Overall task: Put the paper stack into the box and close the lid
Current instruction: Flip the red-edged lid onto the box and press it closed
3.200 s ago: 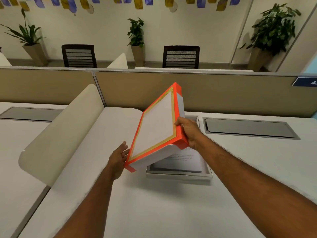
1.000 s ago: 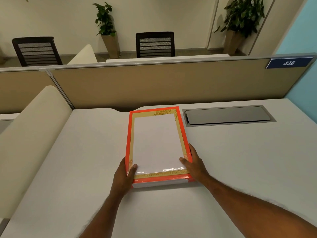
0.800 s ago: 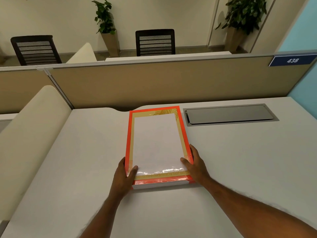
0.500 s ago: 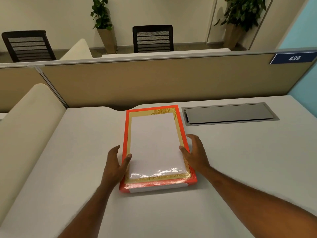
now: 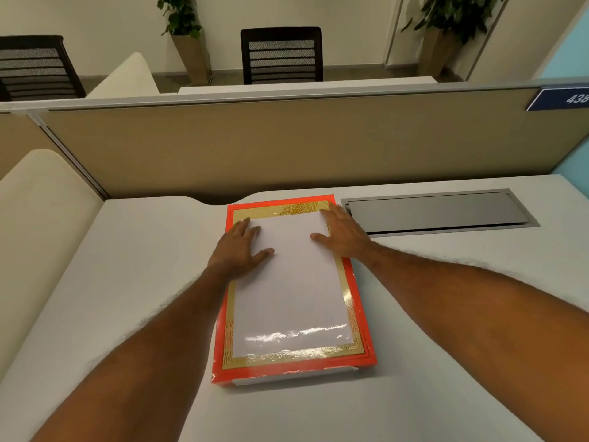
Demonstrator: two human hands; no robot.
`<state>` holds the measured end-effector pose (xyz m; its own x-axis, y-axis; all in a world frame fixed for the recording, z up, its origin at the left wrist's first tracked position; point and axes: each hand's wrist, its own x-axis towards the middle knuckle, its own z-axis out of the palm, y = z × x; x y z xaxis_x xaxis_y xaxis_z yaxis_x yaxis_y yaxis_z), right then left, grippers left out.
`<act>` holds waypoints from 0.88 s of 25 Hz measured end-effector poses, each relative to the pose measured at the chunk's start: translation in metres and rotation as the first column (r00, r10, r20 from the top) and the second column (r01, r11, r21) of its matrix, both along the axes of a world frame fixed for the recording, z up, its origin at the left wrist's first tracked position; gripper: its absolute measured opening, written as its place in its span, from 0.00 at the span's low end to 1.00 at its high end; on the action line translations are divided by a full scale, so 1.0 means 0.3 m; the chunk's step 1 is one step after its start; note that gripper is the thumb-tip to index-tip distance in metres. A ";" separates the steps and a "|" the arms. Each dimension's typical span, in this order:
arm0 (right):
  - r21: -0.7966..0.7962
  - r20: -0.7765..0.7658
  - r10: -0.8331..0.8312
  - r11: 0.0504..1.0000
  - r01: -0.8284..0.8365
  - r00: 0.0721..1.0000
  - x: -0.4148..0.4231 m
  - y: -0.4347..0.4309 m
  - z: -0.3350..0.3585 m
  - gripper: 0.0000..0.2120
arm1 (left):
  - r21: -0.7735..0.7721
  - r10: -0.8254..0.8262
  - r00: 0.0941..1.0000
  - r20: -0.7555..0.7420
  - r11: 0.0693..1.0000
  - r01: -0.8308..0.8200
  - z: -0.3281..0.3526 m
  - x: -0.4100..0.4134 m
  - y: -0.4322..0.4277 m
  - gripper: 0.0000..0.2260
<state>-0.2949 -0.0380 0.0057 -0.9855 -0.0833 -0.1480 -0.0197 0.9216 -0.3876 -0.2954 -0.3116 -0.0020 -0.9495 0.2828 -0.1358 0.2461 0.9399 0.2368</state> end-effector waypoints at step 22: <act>-0.016 -0.089 0.032 0.999 -0.034 0.996 0.455 -0.052 -0.088 0.37 | 0.063 -0.015 0.995 -0.099 0.998 0.022 -0.057 0.399 0.014 0.36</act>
<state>-0.1583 -0.0535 -0.0207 -0.9913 -0.1180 -0.0585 -0.0851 0.9128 -0.3994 -0.1758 -0.3075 -0.0192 -0.9518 0.3057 -0.0232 0.2885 0.9185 0.2704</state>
